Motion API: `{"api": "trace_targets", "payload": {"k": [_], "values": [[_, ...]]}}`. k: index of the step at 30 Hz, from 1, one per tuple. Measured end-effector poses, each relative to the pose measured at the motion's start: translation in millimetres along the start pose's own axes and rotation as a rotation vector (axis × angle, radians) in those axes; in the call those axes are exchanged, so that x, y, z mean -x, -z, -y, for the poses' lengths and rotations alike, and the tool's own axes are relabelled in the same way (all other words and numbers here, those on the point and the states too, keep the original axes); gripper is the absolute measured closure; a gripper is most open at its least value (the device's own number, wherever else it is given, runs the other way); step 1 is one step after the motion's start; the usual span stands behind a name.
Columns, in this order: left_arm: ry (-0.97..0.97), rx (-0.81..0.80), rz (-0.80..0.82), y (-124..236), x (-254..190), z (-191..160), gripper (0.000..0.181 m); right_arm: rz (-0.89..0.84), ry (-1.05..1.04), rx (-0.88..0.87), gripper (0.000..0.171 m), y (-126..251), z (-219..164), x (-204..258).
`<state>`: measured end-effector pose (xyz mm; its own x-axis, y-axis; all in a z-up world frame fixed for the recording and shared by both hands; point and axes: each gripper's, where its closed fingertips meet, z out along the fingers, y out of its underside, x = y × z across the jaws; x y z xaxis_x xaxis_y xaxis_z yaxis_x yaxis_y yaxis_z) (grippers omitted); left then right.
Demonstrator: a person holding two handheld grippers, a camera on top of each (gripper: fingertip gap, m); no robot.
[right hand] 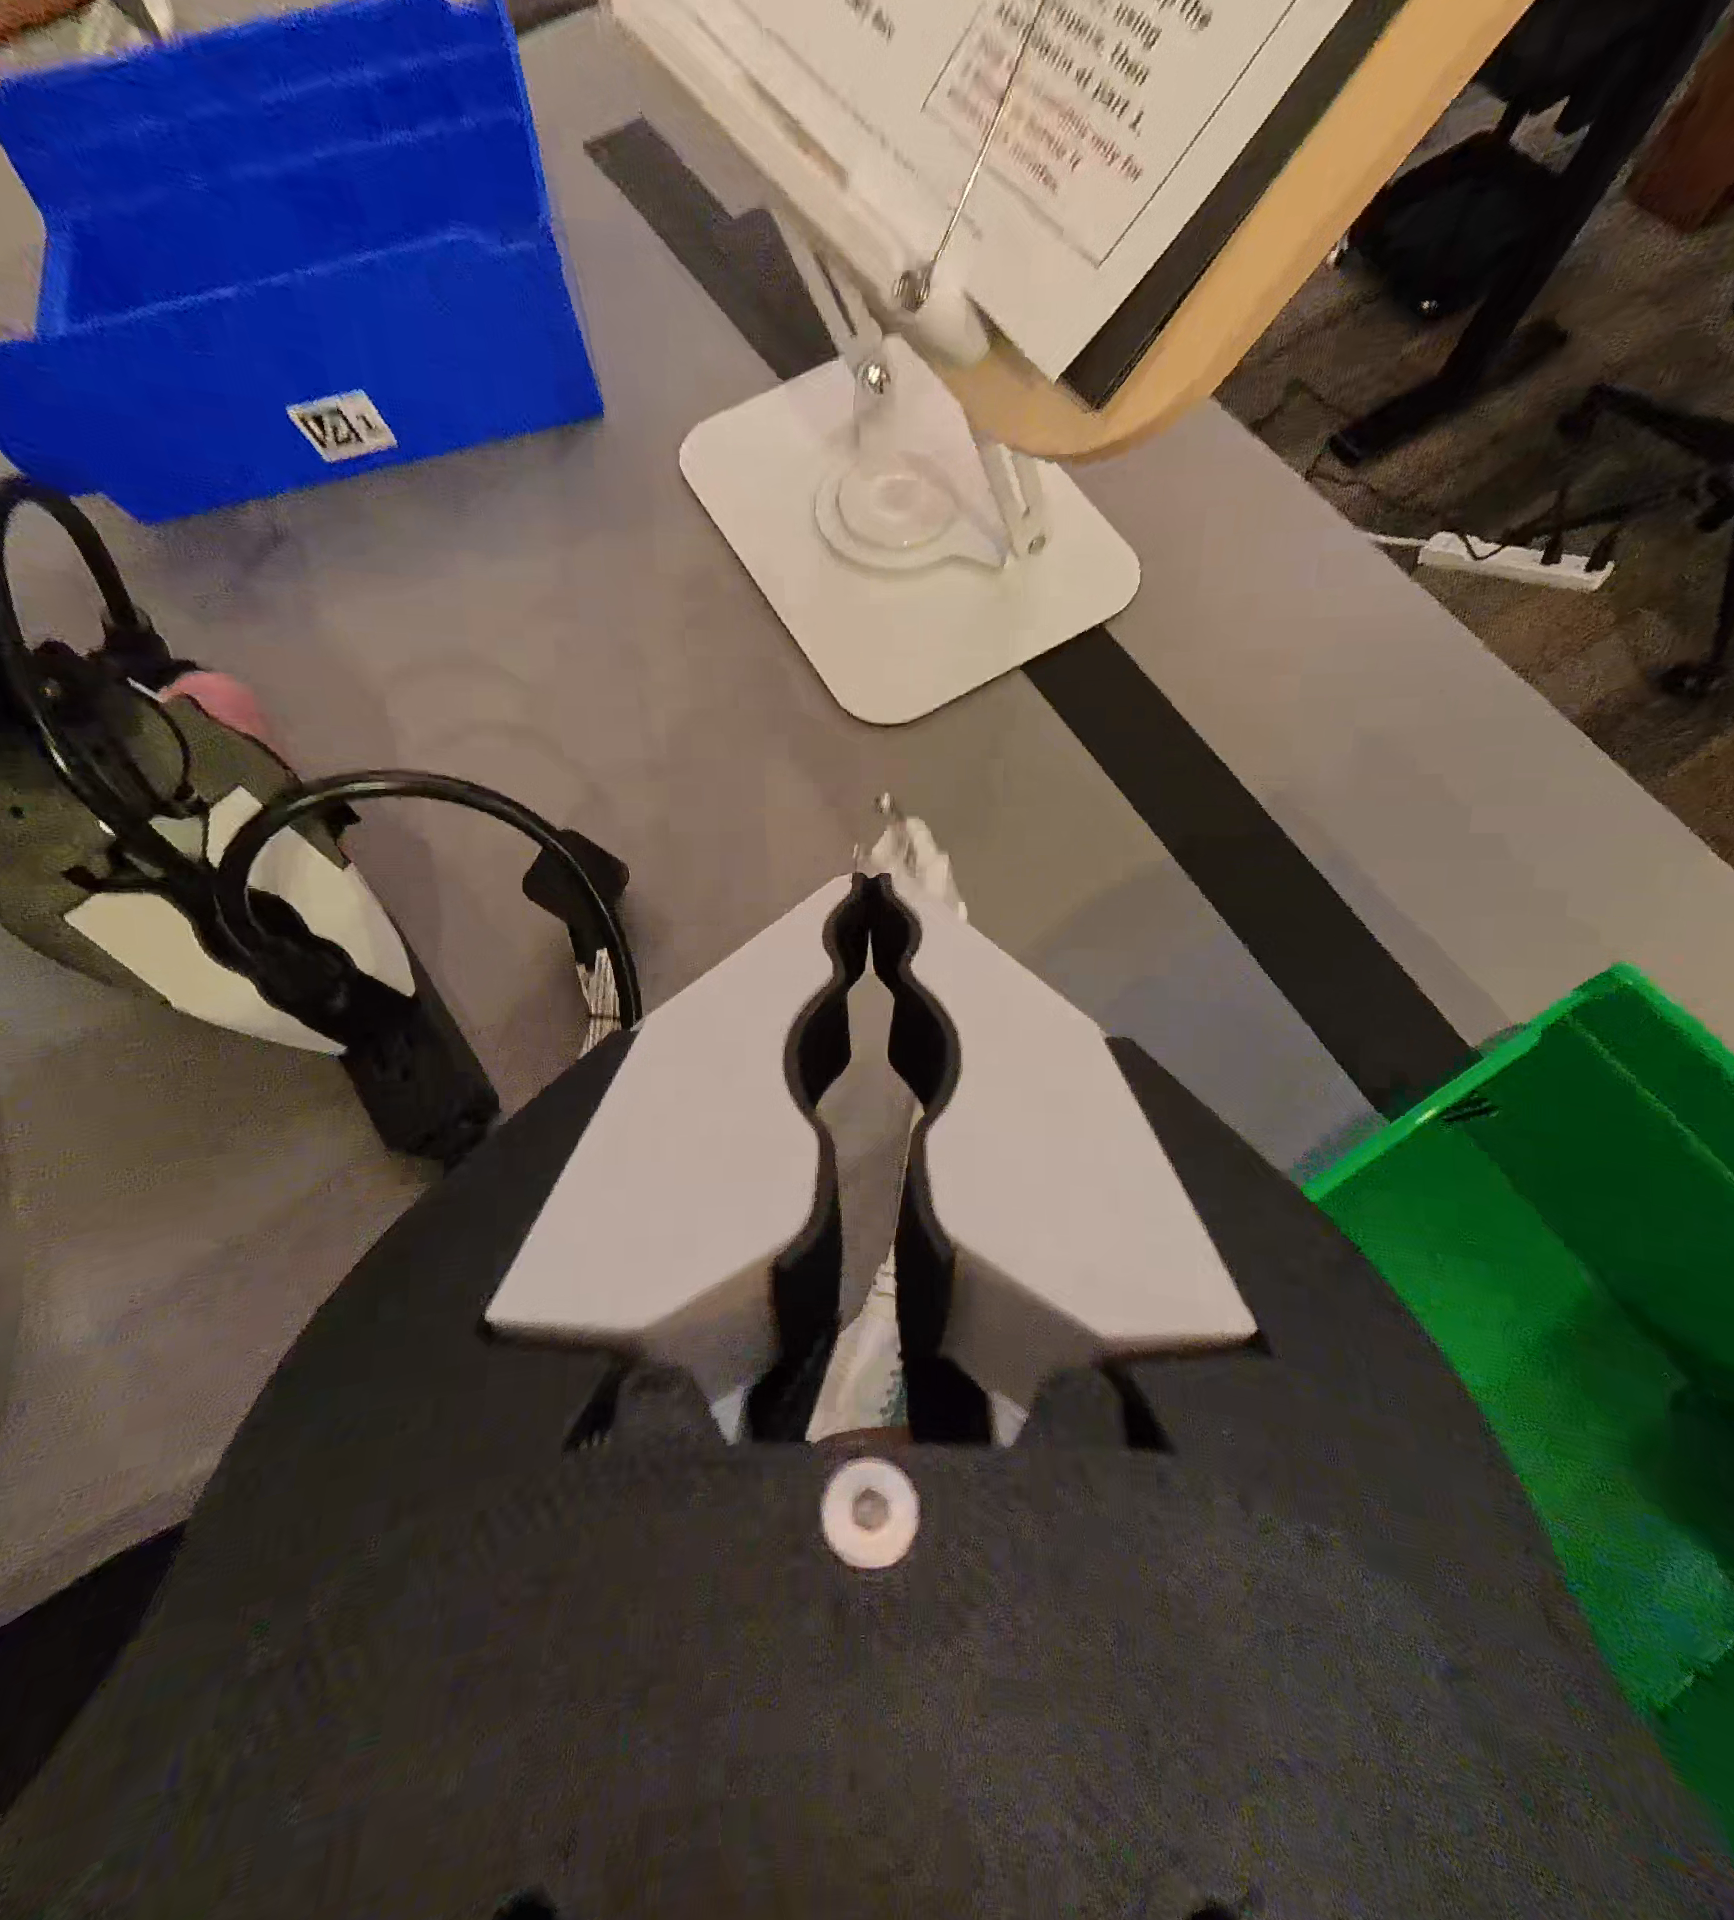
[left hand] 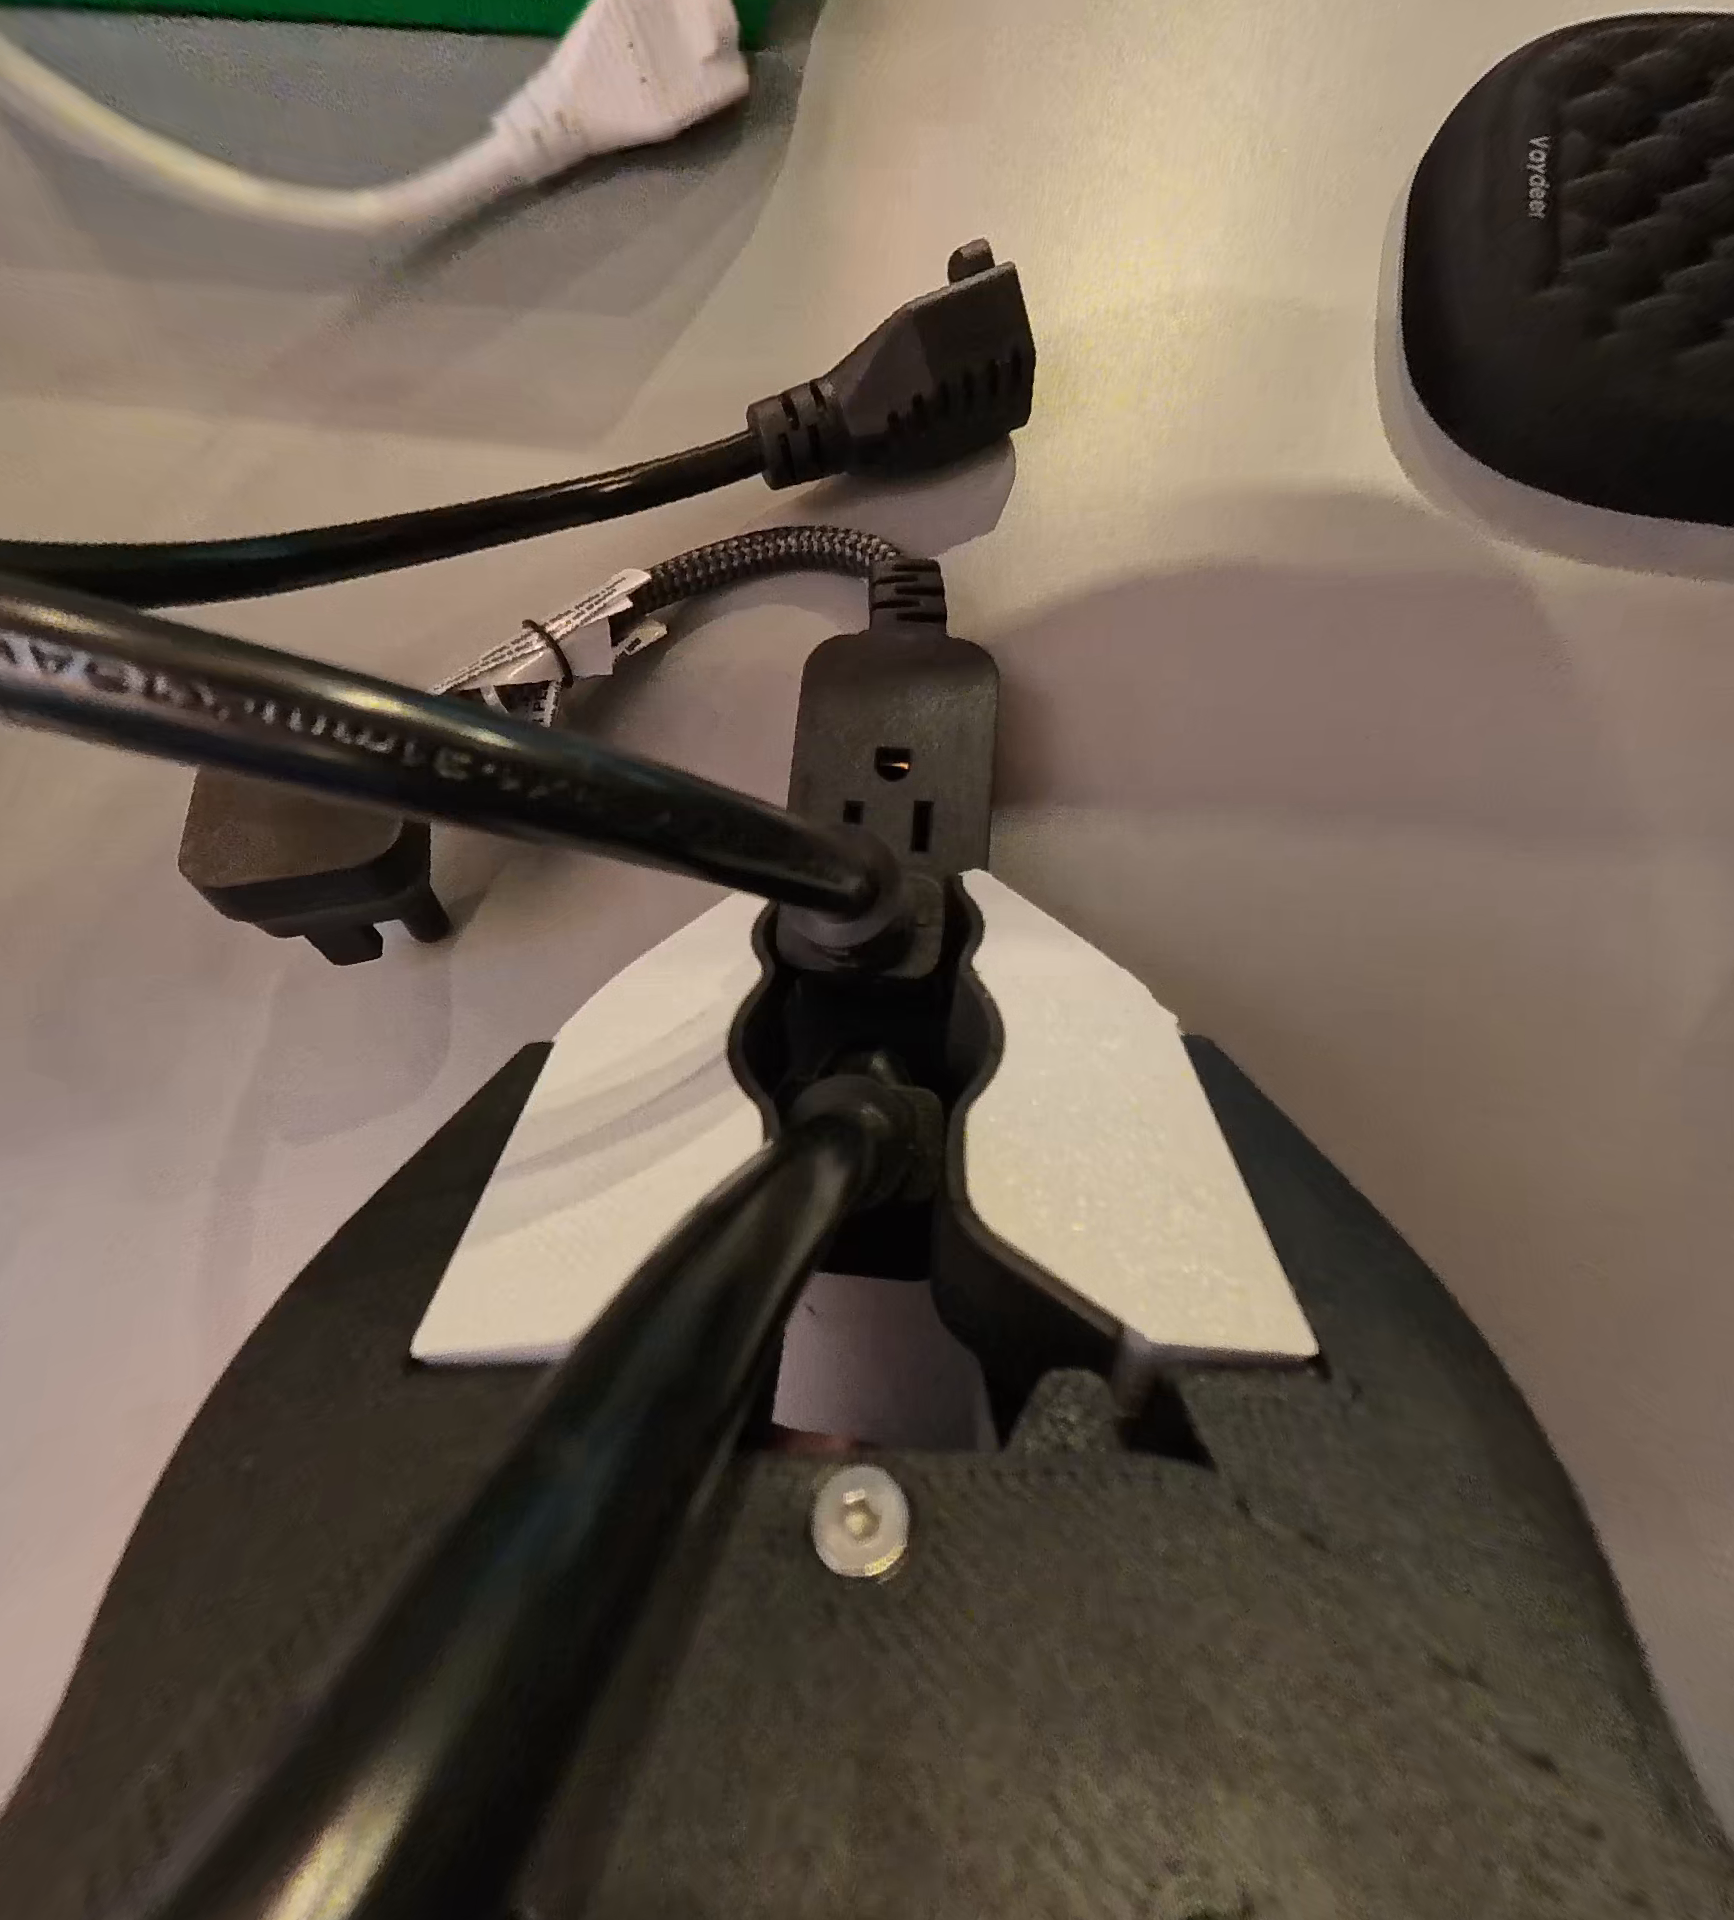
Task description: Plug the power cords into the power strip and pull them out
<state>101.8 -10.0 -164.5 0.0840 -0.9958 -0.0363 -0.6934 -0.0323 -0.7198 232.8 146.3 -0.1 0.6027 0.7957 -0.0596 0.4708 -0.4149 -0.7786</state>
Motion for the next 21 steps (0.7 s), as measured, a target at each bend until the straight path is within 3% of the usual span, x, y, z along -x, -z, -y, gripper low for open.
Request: {"api": "trace_targets", "payload": {"k": [4, 6, 7, 9, 14, 18, 19, 21], "values": [[-0.001, -0.001, -0.004, 0.1, -0.5, 0.3, 0.155, 0.011, 0.011, 0.090, 0.171, -12.9, -18.3, 6.9], [-0.002, 0.000, -0.004, 0.4, -2.7, 0.3, 0.155, -0.029, 0.050, 0.209, 0.153, -25.8, -39.1, 3.3], [-0.002, -0.001, -0.006, -0.1, -3.2, 0.3, 0.155, -0.013, 0.038, 0.252, 0.143, -36.5, -47.0, 7.7], [-0.002, -0.003, -0.007, 0.7, -4.0, -0.4, 0.155, -0.012, 0.049, 0.273, 0.142, -60.8, -51.5, 13.5], [0.006, -0.009, -0.003, 0.9, -1.7, -0.7, 0.155, -0.048, 0.034, 0.526, 0.137, -117.2, -101.3, -4.2], [0.006, -0.012, 0.002, 0.7, -1.6, -0.4, 0.155, -0.029, -0.070, 0.589, 0.144, -141.2, -125.0, -6.9], [0.008, -0.013, 0.003, 0.6, -1.7, -0.3, 0.155, -0.072, -0.052, 0.577, 0.157, -143.7, -124.7, -12.2], [0.008, -0.015, 0.007, 0.4, -1.6, -0.1, 0.155, -0.093, -0.064, 0.585, 0.164, -143.9, -125.7, -13.0]]}}
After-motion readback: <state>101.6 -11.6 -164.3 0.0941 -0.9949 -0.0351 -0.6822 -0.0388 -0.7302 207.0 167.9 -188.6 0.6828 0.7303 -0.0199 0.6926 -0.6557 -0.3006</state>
